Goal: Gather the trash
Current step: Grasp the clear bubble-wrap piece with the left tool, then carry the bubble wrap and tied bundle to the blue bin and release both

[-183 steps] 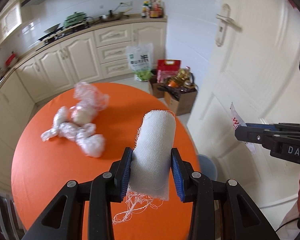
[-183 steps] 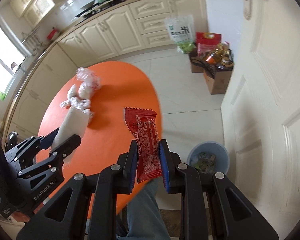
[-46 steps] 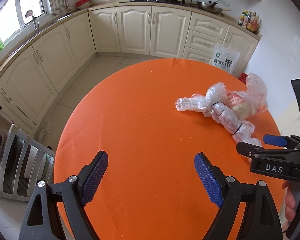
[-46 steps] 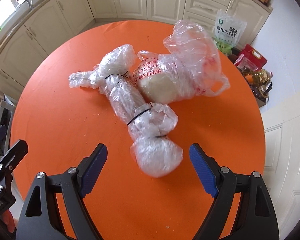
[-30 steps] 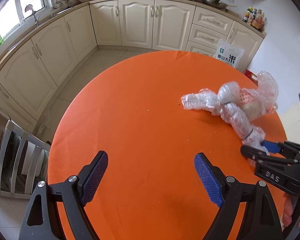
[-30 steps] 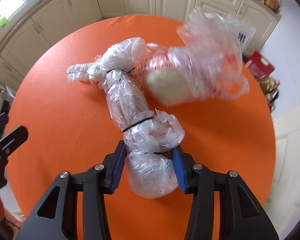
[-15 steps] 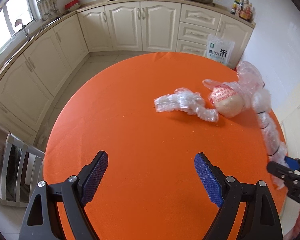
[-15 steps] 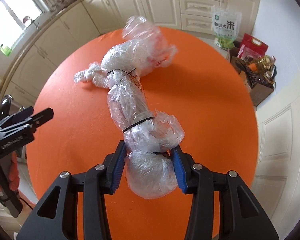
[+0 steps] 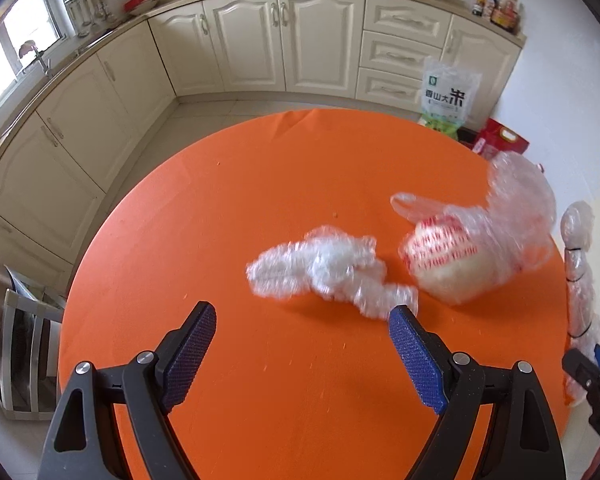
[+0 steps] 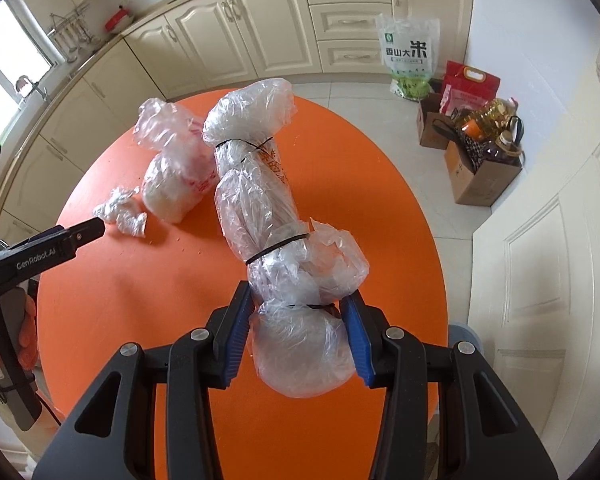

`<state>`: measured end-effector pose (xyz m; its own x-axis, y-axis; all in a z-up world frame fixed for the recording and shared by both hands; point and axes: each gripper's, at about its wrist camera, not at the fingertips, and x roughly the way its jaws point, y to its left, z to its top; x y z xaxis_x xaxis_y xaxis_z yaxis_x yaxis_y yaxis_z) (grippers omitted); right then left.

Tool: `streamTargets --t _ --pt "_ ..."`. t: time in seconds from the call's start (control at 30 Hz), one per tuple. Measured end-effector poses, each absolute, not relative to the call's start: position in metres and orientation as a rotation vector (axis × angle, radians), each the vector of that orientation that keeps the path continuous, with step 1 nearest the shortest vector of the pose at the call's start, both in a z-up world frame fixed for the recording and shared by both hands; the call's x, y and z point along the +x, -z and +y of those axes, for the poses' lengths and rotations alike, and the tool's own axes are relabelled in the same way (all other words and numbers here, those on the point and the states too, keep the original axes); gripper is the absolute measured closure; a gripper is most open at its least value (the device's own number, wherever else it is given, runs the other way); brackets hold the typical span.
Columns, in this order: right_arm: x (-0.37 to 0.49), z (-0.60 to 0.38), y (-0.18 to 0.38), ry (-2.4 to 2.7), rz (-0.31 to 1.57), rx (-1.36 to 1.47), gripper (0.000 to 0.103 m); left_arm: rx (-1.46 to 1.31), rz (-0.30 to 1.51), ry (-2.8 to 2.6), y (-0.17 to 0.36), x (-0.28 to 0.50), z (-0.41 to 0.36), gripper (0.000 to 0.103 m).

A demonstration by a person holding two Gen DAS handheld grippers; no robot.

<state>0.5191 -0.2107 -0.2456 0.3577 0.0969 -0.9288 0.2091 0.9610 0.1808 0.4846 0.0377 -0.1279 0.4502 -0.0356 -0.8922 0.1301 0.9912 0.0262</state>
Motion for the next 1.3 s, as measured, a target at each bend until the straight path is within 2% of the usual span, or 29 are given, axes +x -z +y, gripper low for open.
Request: streamTargets --t 0.3,0.4,0.5,0.53,0.57,0.77,1.3 --pt "0.556 -0.217 0.266 0.075 1.220 0.281 0.058 0.043 1.123 0.057 0.153 0.528 0.032 0.018" --pt "0.564 -0.216 0.271 0.063 1.224 0.279 0.058 0.028 1.163 0.067 0.166 0.540 0.033 0.024" --pt "0.567 -0.214 0.273 0.057 1.224 0.271 0.058 0.019 1.154 0.109 0.166 0.542 0.035 0.046" --pt "0.567 -0.213 0.274 0.058 1.223 0.271 0.058 0.025 1.144 0.125 0.163 0.540 0.035 0.065" --pt "0.567 -0.213 0.274 0.060 1.223 0.271 0.058 0.020 1.147 0.141 0.161 0.539 0.036 0.088" --pt "0.559 -0.210 0.271 0.069 1.221 0.271 0.058 0.056 1.118 0.146 0.144 0.519 0.044 0.092" --pt "0.489 -0.196 0.229 0.062 1.193 0.296 0.058 0.047 1.043 0.196 0.104 0.397 0.043 0.093"
